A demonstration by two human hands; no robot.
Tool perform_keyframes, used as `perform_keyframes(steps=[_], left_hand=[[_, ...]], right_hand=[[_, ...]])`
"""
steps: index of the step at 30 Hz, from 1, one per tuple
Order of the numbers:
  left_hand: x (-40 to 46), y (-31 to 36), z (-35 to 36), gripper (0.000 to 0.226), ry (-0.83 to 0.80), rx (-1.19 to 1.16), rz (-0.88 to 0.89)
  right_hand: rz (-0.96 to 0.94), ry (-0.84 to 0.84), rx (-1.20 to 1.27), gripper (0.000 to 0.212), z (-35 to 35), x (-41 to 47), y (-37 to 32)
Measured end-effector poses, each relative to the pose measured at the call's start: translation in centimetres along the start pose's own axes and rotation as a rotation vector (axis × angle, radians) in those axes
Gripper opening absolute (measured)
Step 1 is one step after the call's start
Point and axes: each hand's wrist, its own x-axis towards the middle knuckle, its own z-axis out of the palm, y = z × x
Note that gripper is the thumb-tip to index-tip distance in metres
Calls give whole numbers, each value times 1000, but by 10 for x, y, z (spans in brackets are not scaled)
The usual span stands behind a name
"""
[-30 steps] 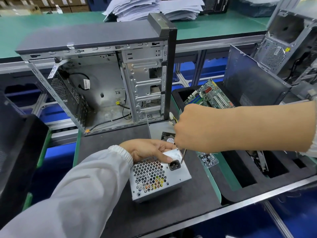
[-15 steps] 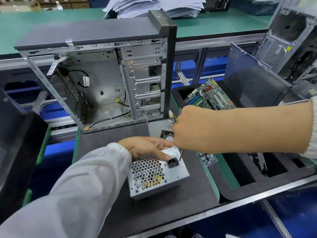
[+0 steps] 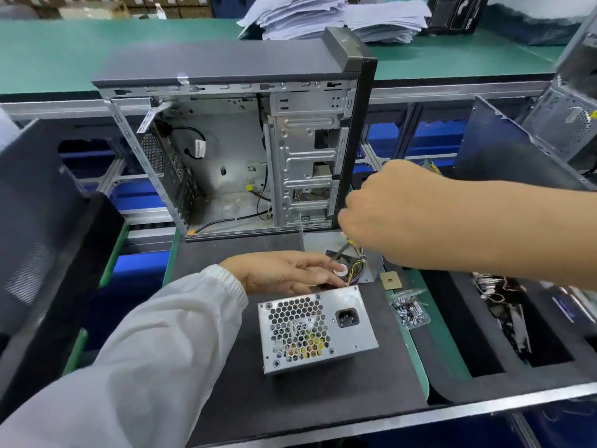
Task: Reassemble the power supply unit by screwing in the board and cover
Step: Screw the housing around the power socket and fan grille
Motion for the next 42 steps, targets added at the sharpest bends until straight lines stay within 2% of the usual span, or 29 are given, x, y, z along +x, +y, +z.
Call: perform_keyframes(steps=[2, 5, 6, 9, 12, 18, 22, 28, 38, 40, 42], left_hand=[[-26, -12, -17, 34, 201, 53, 4], [-67, -56, -35, 8, 668, 203, -21], [-78, -74, -37, 6, 783, 233, -45], [-100, -123, -31, 9, 969, 246, -184], [-102, -151, -24, 16, 1077, 268, -256], [-79, -162, -23, 21, 1102, 410, -288], [-79, -160, -25, 28, 1037, 499, -278], [-75, -155, -24, 9, 970, 571, -290], [-65, -152, -16, 9, 952, 730, -395], [-67, -147, -13, 10, 1021, 678, -361], [-72, -133, -11, 14, 1217, 370, -140]], right_hand=[[30, 71, 69, 24, 4, 13, -2], [0, 81, 294, 19, 26, 43, -32], [-6, 65, 406, 20, 36, 54, -45], [3, -5, 682, 26, 58, 75, -80], [-33, 35, 724, 24, 69, 83, -97], [-45, 77, 659, 23, 70, 94, -93], [-41, 70, 634, 25, 76, 90, -90], [-28, 83, 645, 23, 81, 83, -84], [23, 64, 630, 24, 79, 68, -77], [25, 69, 647, 23, 80, 65, -73], [46, 81, 665, 25, 81, 61, -67]])
